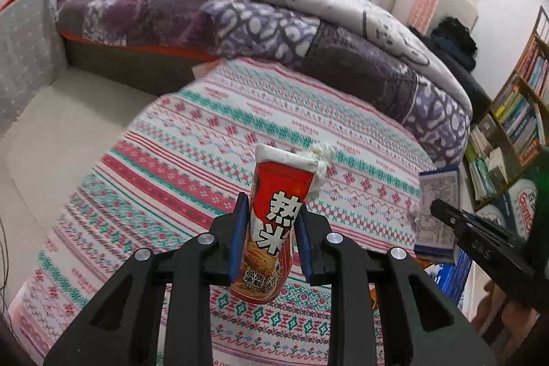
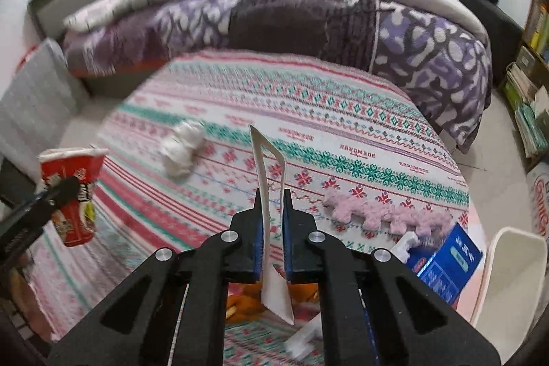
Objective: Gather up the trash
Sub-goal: 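Lift red snack cup with left tool while right tool grasps a white card, then carry the white card with right tool over the wastebasket and release it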
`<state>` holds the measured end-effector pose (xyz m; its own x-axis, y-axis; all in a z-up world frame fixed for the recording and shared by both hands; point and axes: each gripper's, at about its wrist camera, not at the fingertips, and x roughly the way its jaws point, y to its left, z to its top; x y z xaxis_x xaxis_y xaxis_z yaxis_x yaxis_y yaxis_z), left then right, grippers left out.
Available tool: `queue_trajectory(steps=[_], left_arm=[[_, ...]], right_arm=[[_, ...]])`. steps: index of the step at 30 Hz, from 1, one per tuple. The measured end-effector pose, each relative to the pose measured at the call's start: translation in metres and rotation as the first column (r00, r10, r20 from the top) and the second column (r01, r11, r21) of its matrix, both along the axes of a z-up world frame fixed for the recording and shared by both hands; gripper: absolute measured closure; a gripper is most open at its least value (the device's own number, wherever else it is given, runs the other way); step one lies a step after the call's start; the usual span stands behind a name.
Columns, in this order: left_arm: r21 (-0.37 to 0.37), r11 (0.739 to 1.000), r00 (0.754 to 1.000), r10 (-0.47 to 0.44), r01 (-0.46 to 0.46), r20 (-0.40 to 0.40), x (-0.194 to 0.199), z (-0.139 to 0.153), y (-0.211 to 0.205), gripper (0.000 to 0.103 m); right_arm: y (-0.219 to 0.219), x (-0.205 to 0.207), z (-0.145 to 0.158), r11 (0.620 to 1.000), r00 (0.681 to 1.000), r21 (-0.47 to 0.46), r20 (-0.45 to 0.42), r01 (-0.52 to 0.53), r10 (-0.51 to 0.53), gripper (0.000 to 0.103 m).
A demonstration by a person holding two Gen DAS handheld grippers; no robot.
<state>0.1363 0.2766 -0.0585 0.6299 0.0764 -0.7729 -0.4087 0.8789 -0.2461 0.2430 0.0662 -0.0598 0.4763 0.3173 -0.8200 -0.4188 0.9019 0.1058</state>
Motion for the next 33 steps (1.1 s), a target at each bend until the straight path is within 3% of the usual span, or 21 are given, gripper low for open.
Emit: queue_trajectory(steps=[6,13,20,25,33], left_arm=[[0.073,0.996,0.998,0.038,-0.042,0.057,-0.017,0.037,-0.012,0.077],[0.138,0.990,0.996,-0.001,-0.011,0.091,-0.028,0.066,-0.049,0.077],[0.137,0.990,0.996,-0.036,0.024,0.086,-0.028,0.061,-0.085,0.076],[0.157,0.985,0.995,-0.078,0.068,0.062,-0.018,0.050,-0.110,0.076],[0.131,0.984,0.989,-0.129,0.119,0.067,-0.005,0.050,-0.141,0.076]], right_arm=[[-0.020,-0.025,0.034,0.993,0.997,0.112,0.053,0.044,-0.051,0.095],[-0.042,-0.052,0.050,0.987,0.990,0.135,0.093,0.092,-0.105,0.094],[-0.071,-0.068,0.047,0.983,0.981,0.118,0.117,0.141,-0.155,0.094],[-0.104,-0.066,0.034,0.971,0.973,0.125,0.085,0.204,-0.215,0.093],[-0.152,-0.059,0.034,0.947,0.950,0.128,0.064,0.296,-0.305,0.093]])
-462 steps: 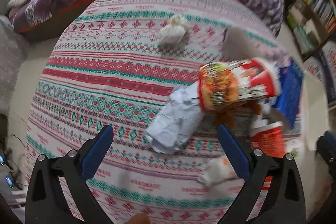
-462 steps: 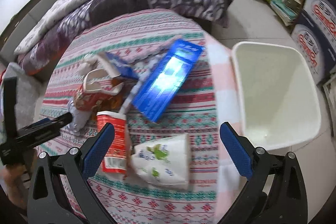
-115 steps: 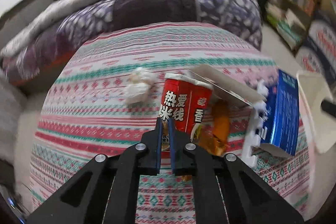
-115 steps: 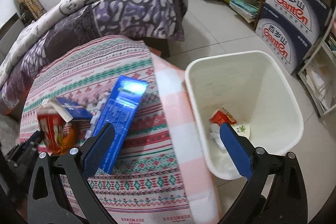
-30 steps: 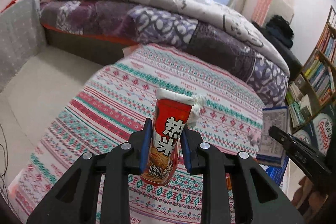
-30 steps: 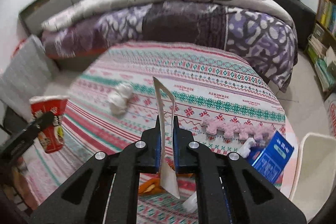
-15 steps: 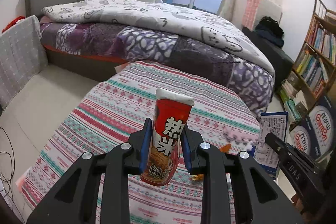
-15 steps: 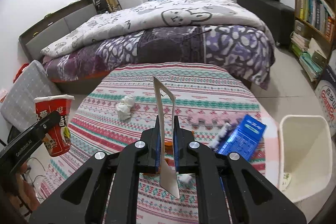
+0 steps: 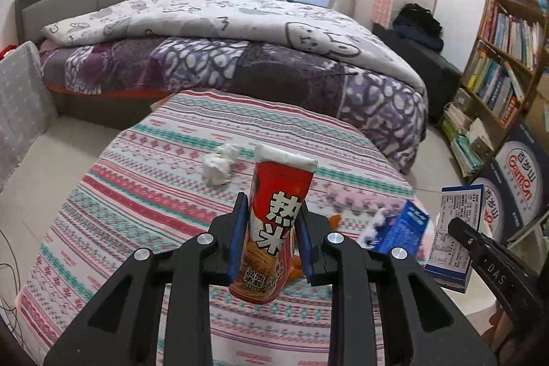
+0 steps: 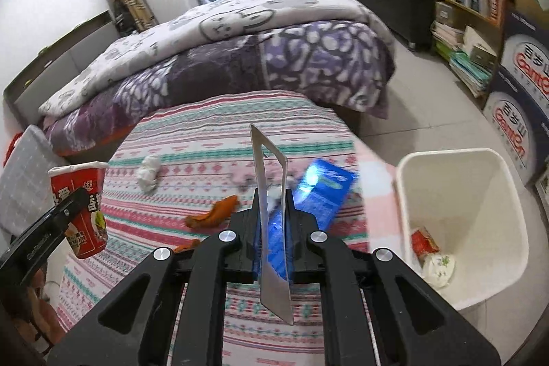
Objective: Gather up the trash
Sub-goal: 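Carry the white card with right tool over the wastebasket and release it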
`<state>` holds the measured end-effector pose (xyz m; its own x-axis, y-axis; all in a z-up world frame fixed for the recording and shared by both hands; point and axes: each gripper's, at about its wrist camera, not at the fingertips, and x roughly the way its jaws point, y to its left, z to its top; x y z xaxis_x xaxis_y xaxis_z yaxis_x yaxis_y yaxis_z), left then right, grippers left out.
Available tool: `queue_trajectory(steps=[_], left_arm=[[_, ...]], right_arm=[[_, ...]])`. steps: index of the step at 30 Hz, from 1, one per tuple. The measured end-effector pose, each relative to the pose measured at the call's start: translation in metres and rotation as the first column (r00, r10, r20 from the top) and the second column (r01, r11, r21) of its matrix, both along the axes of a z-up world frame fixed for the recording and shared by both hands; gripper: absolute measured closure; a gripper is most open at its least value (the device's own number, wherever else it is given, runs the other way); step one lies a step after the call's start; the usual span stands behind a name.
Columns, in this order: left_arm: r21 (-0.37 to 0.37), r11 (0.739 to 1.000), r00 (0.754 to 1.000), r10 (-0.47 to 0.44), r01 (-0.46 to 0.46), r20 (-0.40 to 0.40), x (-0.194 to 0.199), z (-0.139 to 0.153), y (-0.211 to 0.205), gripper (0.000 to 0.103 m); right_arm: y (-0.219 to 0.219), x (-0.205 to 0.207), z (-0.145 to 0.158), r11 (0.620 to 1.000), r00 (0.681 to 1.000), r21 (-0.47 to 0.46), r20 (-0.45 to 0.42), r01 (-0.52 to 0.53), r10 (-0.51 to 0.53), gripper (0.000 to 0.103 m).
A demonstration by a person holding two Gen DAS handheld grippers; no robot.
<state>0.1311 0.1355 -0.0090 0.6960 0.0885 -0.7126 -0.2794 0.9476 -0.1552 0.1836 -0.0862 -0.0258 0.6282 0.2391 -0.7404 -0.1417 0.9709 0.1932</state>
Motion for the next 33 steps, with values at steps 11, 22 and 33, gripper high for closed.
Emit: queue_trajectory(steps=[11,22,33], left_arm=[[0.030,0.995,0.995,-0.093,0.092,0.035,0.008,0.011,-0.058,0.076],[0.043,0.985,0.985,-0.168,0.166,0.028,0.016,0.007,-0.105,0.076],[0.019,0.974,0.974,-0.227,0.226,0.017,0.025,0.000,-0.144,0.076]], right_arm=[[-0.062,0.001,0.017,0.994,0.993,0.008,0.022,0.113,-0.113,0.092],[-0.118,0.000,0.022,0.975,0.975,0.008,0.014,0.224,-0.224,0.091],[-0.169,-0.005,0.021,0.931,0.932,-0.044,0.016,0.362,-0.362,0.055]])
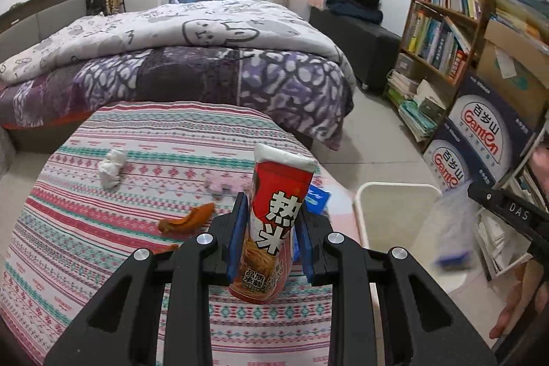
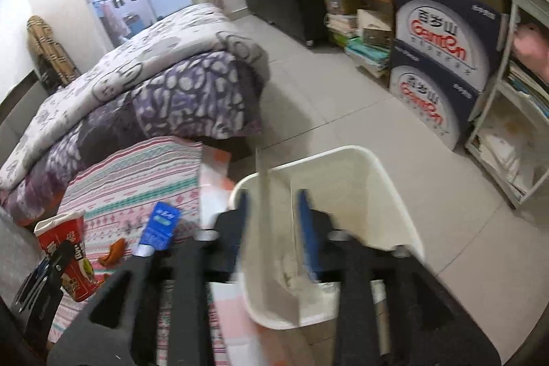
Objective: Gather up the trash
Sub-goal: 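Carry the white card with right tool over the wastebasket and release it, then lower the red snack cup into the wastebasket and open left tool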
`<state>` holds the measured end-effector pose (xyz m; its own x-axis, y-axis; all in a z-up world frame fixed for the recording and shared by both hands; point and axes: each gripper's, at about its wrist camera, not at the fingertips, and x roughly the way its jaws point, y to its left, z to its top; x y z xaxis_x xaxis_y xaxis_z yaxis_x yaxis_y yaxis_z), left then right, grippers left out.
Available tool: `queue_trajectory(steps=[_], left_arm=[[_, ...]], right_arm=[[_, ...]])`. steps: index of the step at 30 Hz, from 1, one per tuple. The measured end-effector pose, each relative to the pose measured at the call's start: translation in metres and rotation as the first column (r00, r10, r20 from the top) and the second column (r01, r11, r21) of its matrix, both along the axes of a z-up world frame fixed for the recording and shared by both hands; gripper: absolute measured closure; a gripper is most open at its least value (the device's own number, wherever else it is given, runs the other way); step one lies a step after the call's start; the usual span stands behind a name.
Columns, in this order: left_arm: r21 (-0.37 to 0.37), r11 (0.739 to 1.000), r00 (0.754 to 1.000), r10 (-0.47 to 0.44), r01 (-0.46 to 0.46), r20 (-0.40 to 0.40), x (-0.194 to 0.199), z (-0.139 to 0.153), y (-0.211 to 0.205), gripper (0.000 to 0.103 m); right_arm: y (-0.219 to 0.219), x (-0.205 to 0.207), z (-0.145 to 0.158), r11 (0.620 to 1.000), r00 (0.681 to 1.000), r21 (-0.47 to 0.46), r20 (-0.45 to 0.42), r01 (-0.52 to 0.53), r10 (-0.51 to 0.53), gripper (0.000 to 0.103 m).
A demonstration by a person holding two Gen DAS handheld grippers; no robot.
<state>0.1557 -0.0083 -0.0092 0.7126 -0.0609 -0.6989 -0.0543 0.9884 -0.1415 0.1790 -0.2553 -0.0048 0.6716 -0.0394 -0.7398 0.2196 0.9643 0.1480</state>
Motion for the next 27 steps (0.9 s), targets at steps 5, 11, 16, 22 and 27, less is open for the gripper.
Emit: queue_trajectory(steps=[5,11,16,22,27], left_arm=[[-0.025,0.999,1.000,-0.030,0.030,-0.007,0.005,-0.002,-0.021,0.075],[-0.042,0.995,0.996,-0.087,0.087,-0.005,0.009,-0.003,-0.054,0.075],[-0.044,0.989,0.990,-0.143,0.143,-0.008,0.013,-0.005,-0.081,0.075],[-0.086,0.977,0.980,-0.197,0.194,-0.031,0.020,-0.009,-0.105,0.074],[-0.084,0.968,0.969,-0.242,0.238,-0.045,0.023,-0.012,-0.126,0.072]], right_arm=[[-0.021,-0.005,0.001,0.998,0.999,-0.033,0.001,0.049,-0.049,0.047],[-0.053,-0.014,0.003,0.991,0.992,-0.039,0.005,0.129,-0.129,0.034],[-0.077,-0.019,0.003,0.980,0.980,-0.029,-0.010,0.199,-0.200,0.027],[-0.096,-0.022,0.002,0.965,0.966,-0.046,-0.017,0.258,-0.259,0.018],[-0.105,-0.023,0.002,0.958,0.958,-0.044,-0.029,0.283,-0.285,0.015]])
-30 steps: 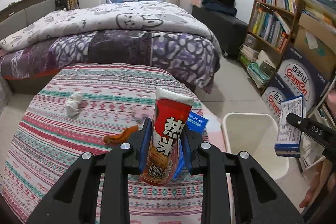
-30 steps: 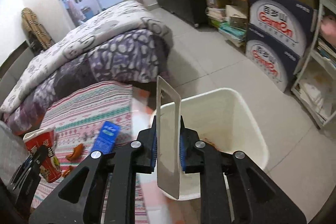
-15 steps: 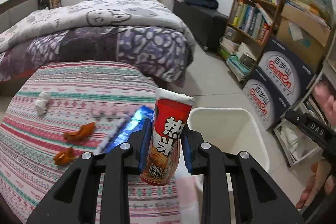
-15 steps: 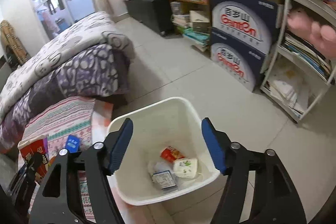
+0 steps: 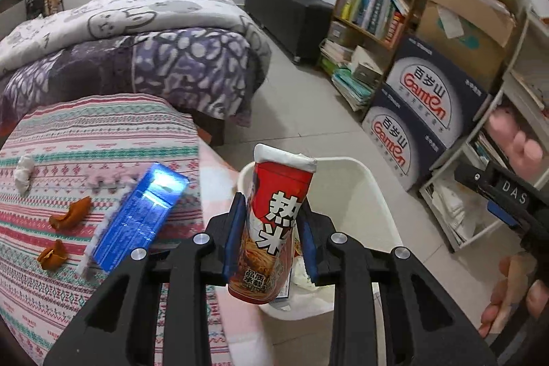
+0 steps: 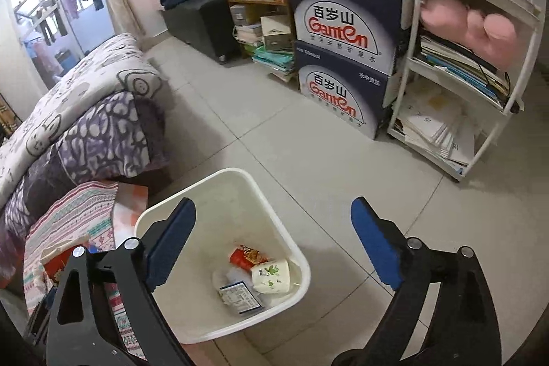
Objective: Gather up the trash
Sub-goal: 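Lower the red snack cup into the wastebasket and open left tool, then grasp the blue box on the bed with left tool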
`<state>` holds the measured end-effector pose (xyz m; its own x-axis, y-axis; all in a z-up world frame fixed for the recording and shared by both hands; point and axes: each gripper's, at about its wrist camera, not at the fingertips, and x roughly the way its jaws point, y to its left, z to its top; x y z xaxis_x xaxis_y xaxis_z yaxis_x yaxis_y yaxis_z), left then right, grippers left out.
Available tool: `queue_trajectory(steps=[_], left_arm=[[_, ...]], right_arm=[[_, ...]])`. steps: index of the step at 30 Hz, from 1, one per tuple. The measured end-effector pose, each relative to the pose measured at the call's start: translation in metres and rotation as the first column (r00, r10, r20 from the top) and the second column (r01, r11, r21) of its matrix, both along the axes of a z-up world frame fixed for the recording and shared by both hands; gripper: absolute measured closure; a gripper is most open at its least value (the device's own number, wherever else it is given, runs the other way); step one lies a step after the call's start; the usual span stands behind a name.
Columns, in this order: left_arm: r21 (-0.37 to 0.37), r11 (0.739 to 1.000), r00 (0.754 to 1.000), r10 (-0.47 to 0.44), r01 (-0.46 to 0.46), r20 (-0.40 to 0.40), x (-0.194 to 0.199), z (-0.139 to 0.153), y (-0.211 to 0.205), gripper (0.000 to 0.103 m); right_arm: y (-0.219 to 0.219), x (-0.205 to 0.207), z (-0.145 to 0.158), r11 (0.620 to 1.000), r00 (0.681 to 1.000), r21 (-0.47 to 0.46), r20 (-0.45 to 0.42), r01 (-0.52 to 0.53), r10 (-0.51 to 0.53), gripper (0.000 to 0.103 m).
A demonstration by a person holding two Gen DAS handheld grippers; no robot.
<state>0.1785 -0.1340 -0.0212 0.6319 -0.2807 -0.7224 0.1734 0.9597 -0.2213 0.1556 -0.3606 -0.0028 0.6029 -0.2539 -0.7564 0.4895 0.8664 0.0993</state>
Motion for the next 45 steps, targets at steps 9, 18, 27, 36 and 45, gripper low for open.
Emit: queue_trajectory(steps=[9,18,27,36,45], left_arm=[[-0.038,0.997,0.997,-0.068,0.067,-0.022,0.007,-0.003,-0.018,0.063],[-0.025,0.997,0.996,-0.077,0.076,-0.040,0.008,-0.010,-0.014,0.040],[0.095,0.995,0.998,-0.016,0.022,-0.067,0.017,-0.023,0.010,0.028],[0.277,0.961,0.969,0.049,0.021,-0.244,0.051,-0.068,0.042,0.018],[0.430,0.897,0.960,0.023,0.105,-0.280,0.066,-0.104,0.054,0.018]], right_arm=[[-0.008,-0.003,0.000,0.999,0.999,0.011,-0.007,0.038,-0.038,0.011],[-0.003,-0.002,-0.002,0.999,0.999,0.019,-0.008,0.045,-0.045,0.009],[0.017,0.006,-0.010,0.999,0.999,0.048,-0.043,0.003,-0.001,0.007],[0.044,0.019,-0.023,0.996,0.990,0.047,-0.112,-0.081,0.085,0.007],[0.067,0.030,-0.035,0.990,0.975,0.035,-0.168,-0.139,0.143,0.007]])
